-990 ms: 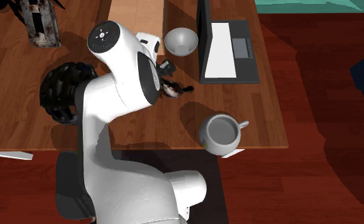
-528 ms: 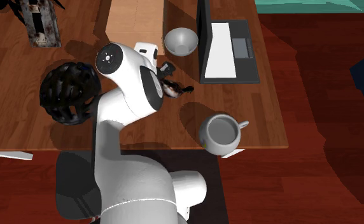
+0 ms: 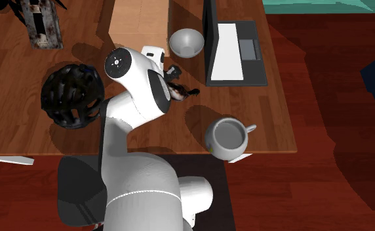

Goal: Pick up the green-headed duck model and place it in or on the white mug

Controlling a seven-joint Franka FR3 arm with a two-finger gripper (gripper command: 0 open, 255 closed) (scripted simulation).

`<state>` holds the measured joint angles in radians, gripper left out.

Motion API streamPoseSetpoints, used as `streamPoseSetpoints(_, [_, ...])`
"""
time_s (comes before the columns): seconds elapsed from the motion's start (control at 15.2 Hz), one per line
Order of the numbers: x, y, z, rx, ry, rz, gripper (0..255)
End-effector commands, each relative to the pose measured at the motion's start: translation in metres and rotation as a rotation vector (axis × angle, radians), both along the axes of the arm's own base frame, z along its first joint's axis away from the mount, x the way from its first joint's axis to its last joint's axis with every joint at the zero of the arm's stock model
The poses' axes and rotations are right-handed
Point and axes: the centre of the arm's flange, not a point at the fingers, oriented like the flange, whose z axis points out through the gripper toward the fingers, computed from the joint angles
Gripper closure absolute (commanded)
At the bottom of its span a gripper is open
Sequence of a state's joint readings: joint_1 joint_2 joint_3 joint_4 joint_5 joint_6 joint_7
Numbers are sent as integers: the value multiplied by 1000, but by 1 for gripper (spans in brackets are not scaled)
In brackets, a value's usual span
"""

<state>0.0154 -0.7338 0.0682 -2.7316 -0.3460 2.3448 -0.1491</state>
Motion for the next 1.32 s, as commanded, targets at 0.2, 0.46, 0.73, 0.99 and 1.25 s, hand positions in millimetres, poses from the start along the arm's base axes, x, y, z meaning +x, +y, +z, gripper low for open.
streamPoseSetpoints(0.2, [0, 0, 0, 0, 0, 0, 255])
streamPoseSetpoints(0.46, [0, 0, 0, 0, 0, 0, 255])
streamPoseSetpoints(0.73, [0, 0, 0, 0, 0, 0, 255])
streamPoseSetpoints(0.99, [0, 0, 21, 0, 0, 0, 255])
streamPoseSetpoints(1.25, [0, 0, 42, 0, 0, 0, 255])
